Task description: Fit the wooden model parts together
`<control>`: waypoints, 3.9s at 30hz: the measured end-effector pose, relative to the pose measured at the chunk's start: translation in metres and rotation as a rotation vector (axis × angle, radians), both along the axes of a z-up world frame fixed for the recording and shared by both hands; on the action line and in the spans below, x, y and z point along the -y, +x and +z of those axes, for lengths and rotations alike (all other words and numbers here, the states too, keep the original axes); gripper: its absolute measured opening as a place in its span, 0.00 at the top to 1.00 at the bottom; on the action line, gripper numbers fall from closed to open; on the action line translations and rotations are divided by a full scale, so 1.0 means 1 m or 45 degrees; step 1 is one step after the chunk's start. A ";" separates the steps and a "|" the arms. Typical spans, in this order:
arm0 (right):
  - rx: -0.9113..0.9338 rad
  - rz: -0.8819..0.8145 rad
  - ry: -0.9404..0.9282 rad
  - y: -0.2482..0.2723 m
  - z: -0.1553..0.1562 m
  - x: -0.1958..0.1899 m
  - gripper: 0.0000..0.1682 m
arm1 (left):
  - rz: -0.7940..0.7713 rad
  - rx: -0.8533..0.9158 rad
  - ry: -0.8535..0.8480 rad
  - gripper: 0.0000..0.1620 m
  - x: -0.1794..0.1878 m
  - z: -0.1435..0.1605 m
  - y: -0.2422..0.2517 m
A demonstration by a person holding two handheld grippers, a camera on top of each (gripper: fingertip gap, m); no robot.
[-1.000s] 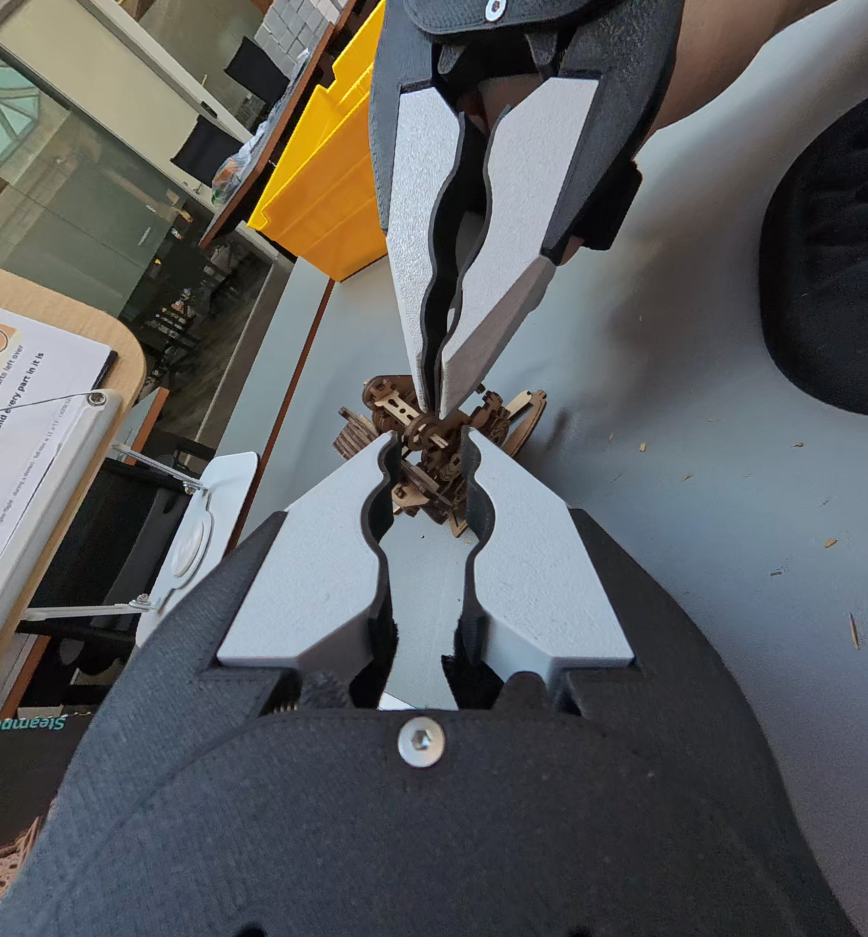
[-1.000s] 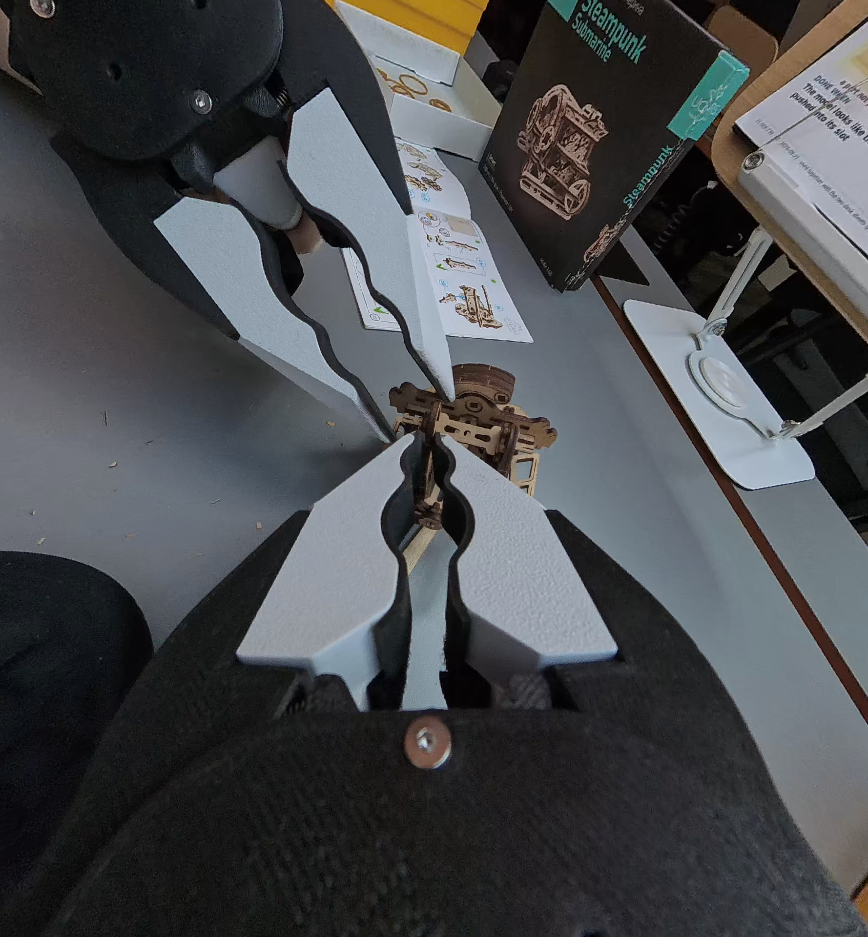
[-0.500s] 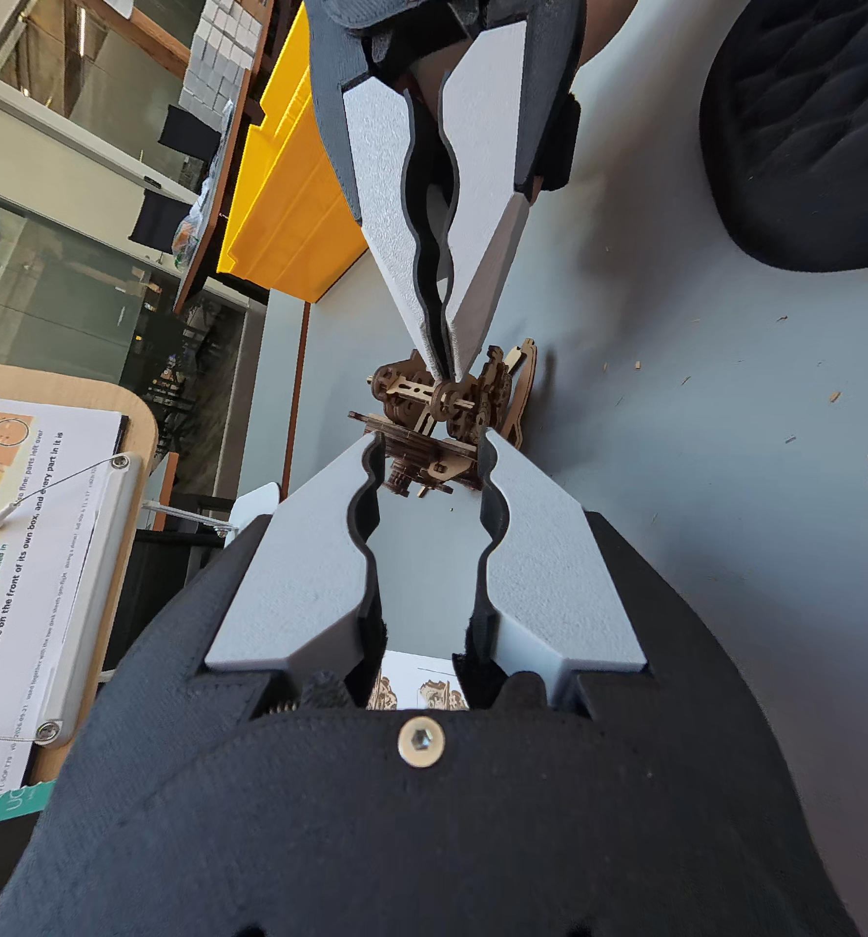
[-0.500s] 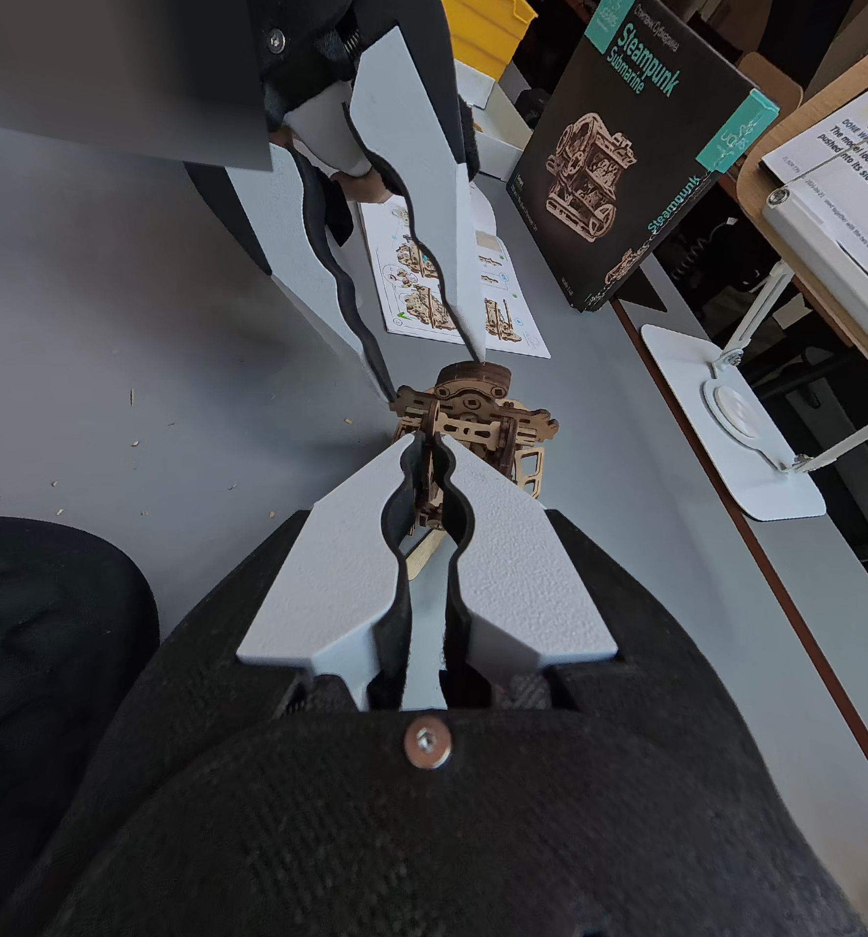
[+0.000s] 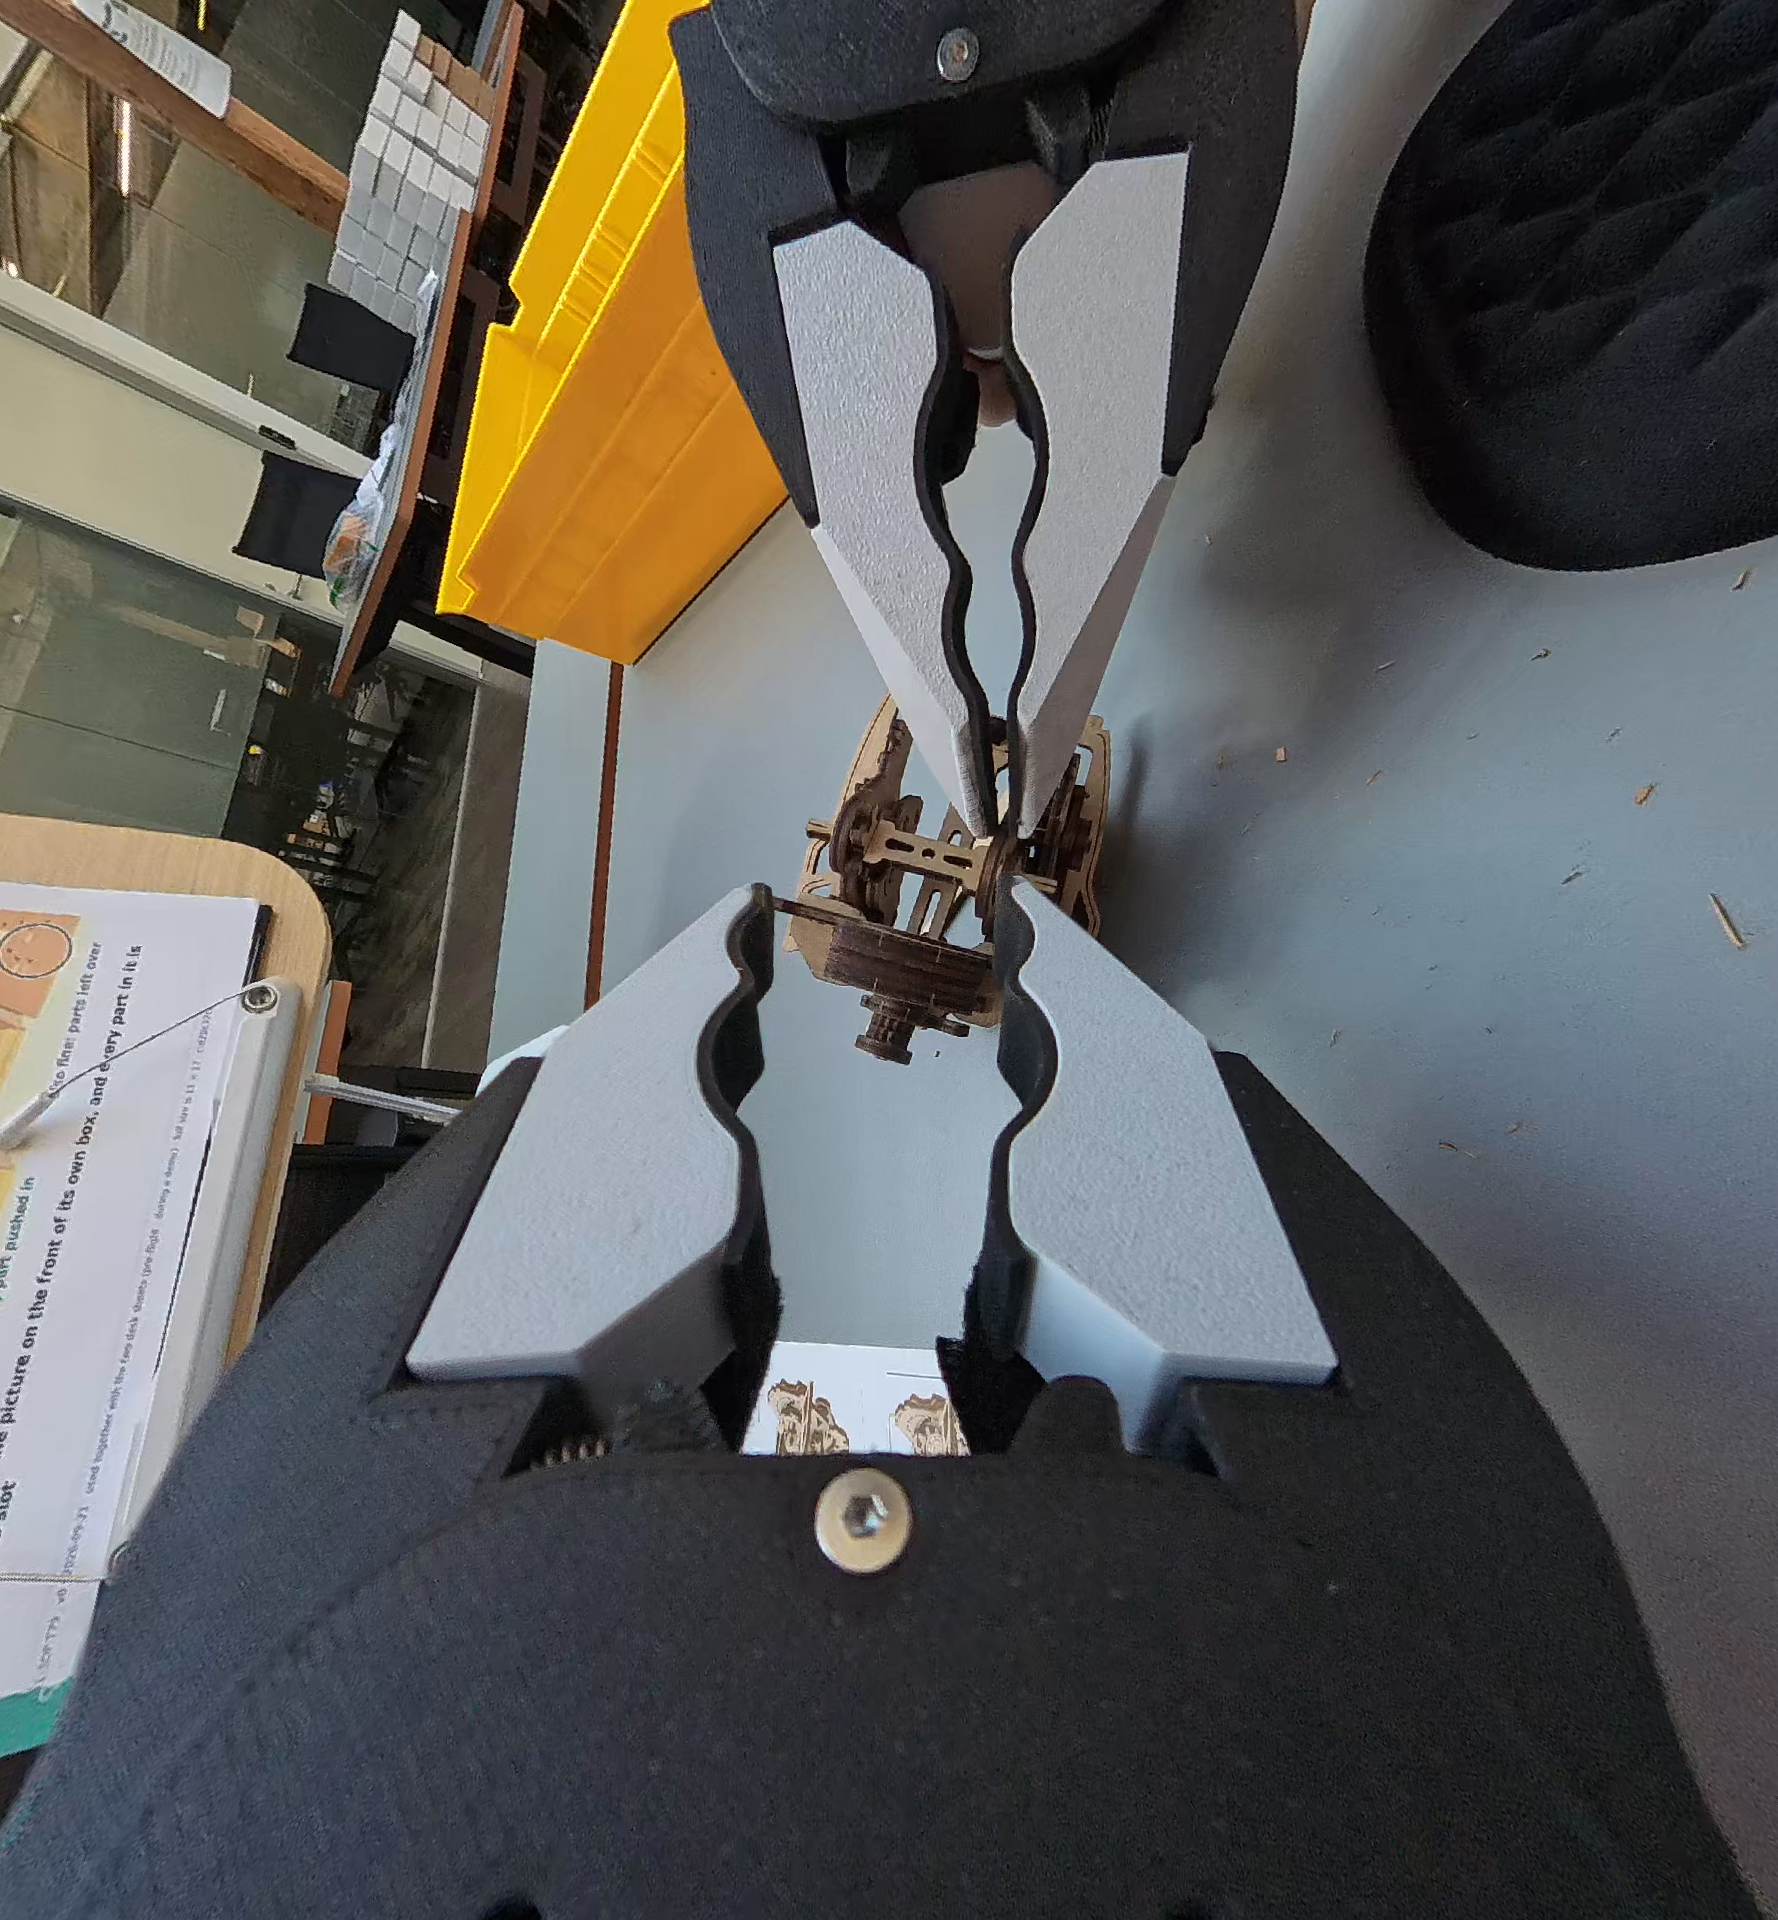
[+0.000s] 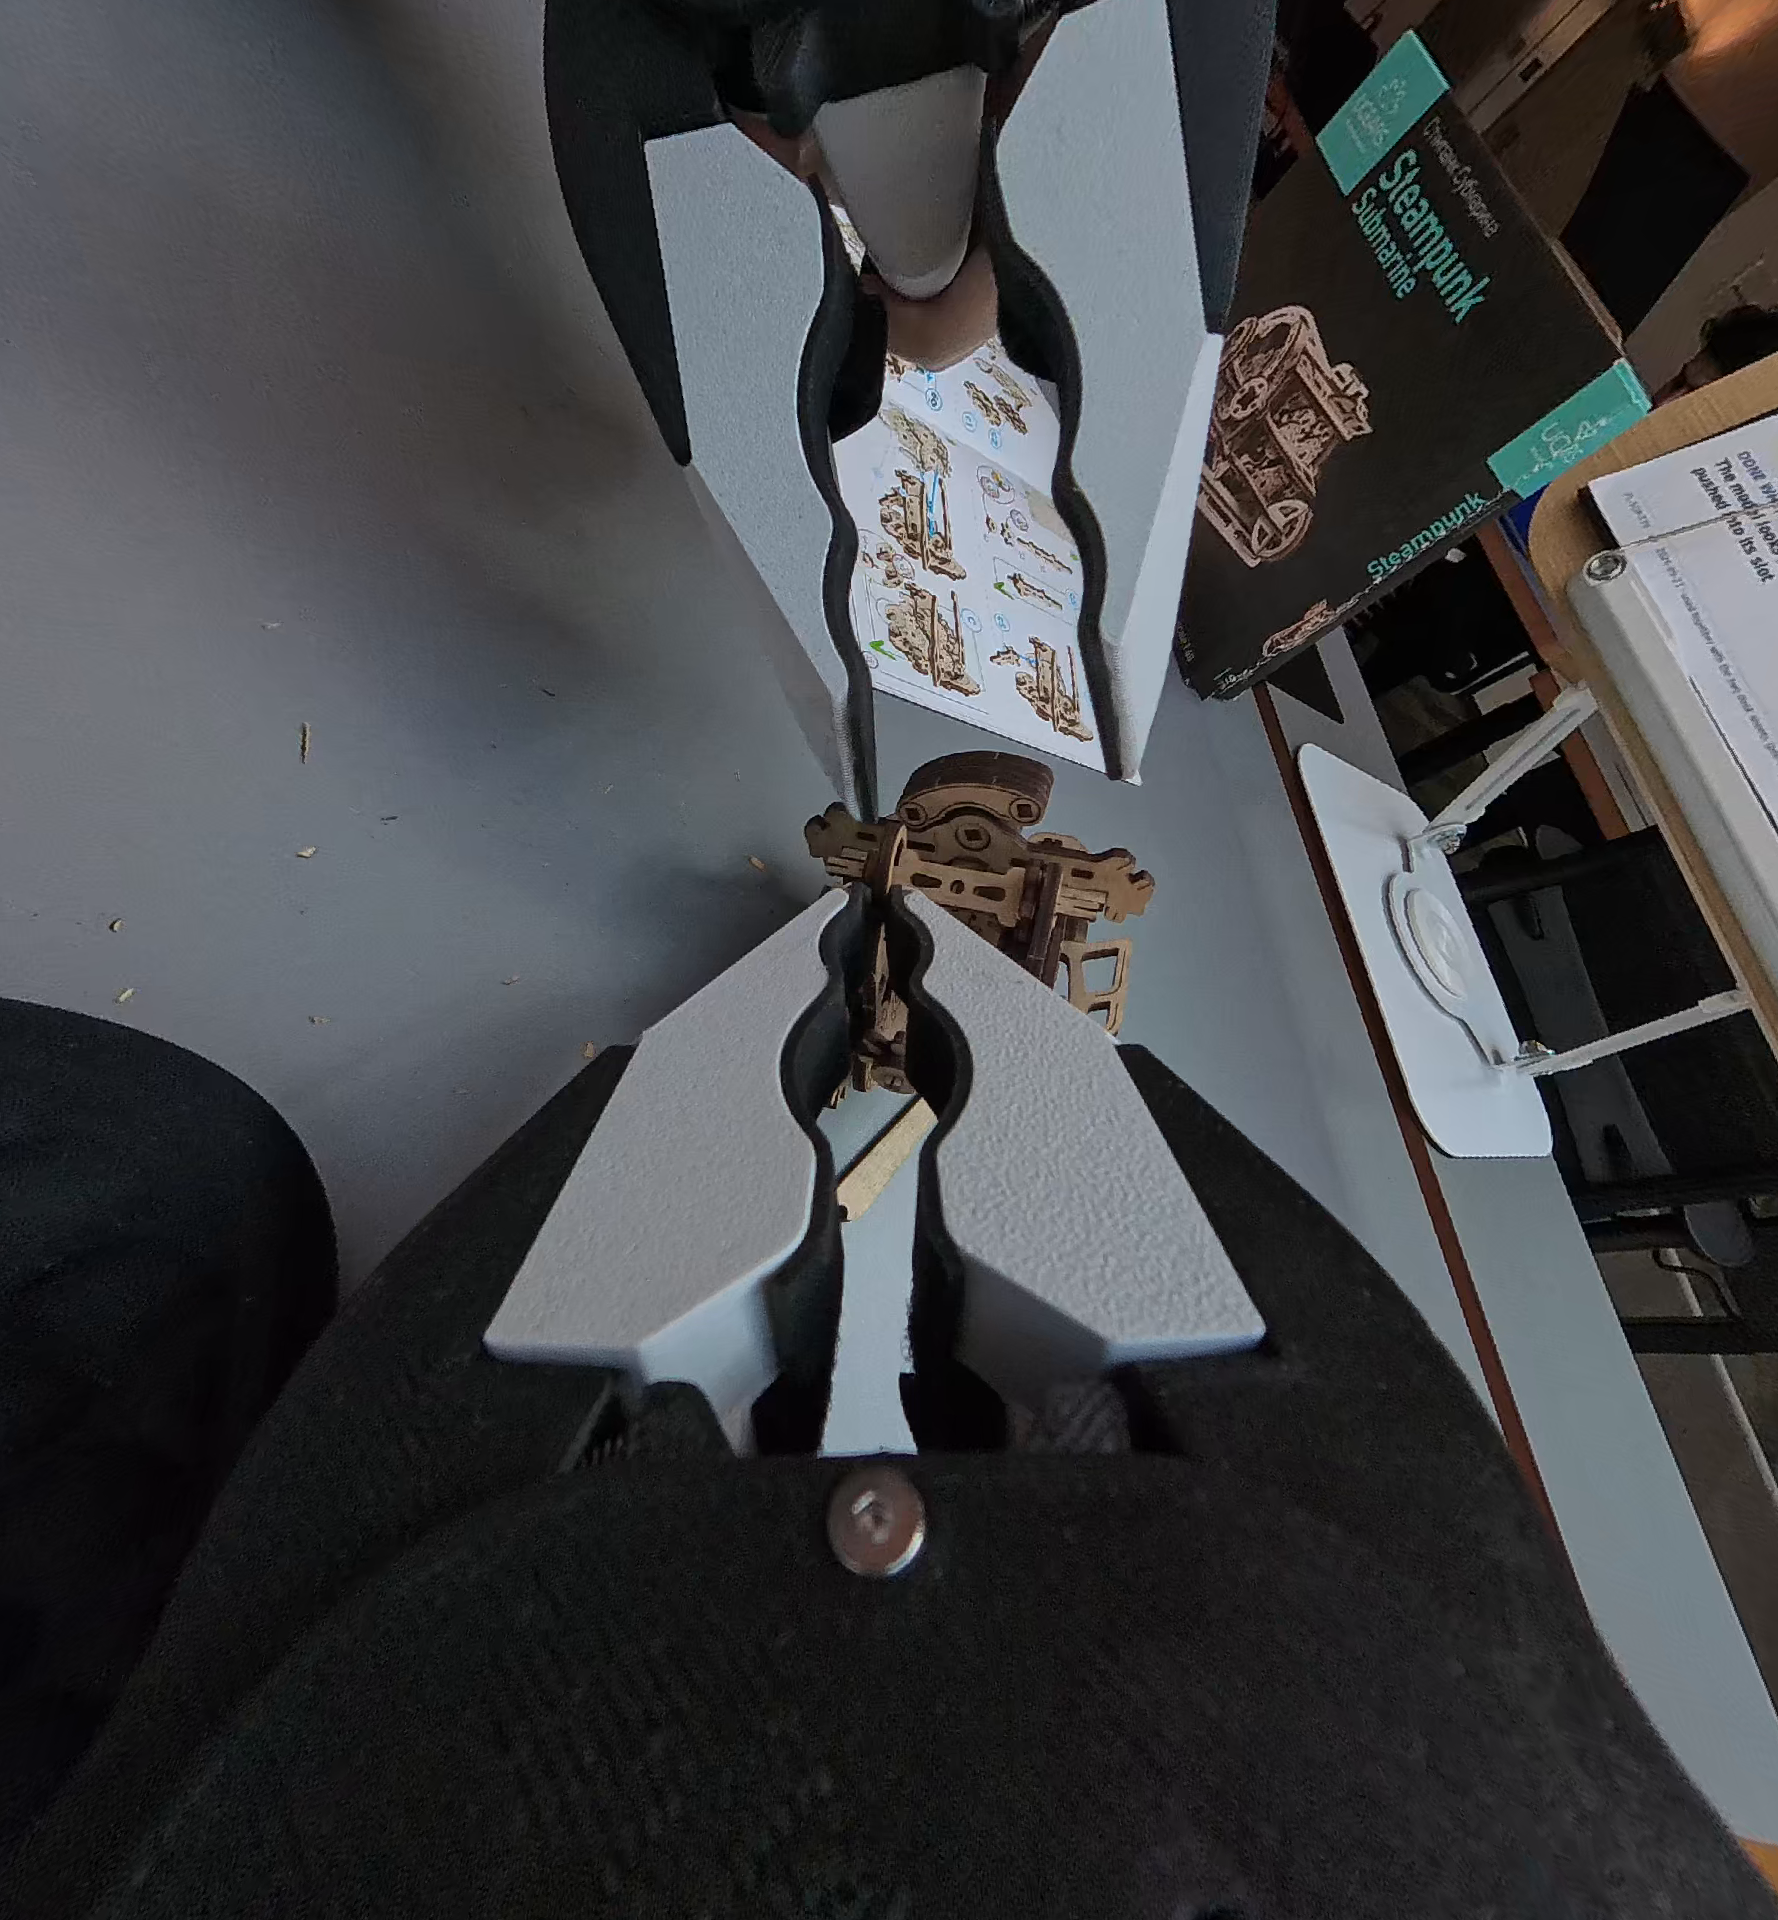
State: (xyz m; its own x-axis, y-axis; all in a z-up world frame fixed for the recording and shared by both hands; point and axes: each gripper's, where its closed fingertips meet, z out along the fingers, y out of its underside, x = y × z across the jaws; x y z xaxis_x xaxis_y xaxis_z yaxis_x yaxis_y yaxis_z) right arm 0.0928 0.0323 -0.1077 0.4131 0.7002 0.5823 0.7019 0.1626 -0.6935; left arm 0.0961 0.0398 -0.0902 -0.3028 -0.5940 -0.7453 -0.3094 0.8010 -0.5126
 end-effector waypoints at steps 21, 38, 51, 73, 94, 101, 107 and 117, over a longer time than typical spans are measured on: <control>0.132 0.076 0.041 -0.004 -0.005 0.007 1.00 | -0.148 -0.147 0.185 0.77 0.012 -0.017 0.009; 0.144 0.133 0.004 -0.009 -0.003 0.015 1.00 | -0.237 -0.231 0.153 0.74 0.024 -0.015 -0.001; -0.006 0.169 -0.118 -0.011 0.012 0.023 1.00 | -0.199 -0.255 0.002 0.74 0.024 -0.010 -0.001; -0.330 0.199 -0.412 -0.004 0.027 0.029 1.00 | -0.092 -0.299 -0.560 0.77 0.028 -0.001 0.000; -0.466 0.067 -0.776 0.023 0.028 0.030 0.92 | -0.122 -0.327 -0.710 0.82 0.035 -0.006 -0.005; -0.407 -0.066 -0.882 0.034 0.041 0.047 0.66 | -0.123 -0.348 -0.714 0.81 0.040 -0.011 -0.004; -0.197 -0.338 -0.893 0.034 0.021 0.047 0.57 | -0.101 -0.384 -0.728 0.79 0.041 -0.018 -0.003; -0.077 -0.306 -1.091 0.011 -0.007 0.070 0.52 | -0.200 -0.395 -0.741 0.78 0.050 -0.010 -0.010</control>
State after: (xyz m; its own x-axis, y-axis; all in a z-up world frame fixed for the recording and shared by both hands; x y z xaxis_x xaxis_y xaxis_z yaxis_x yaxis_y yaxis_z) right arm 0.1040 -0.0375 -0.1147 0.6180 0.7756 -0.1287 0.6087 -0.5756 -0.5461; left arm 0.0858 -0.0098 -0.0999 -0.5664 -0.8037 -0.1823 -0.4142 0.4689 -0.7801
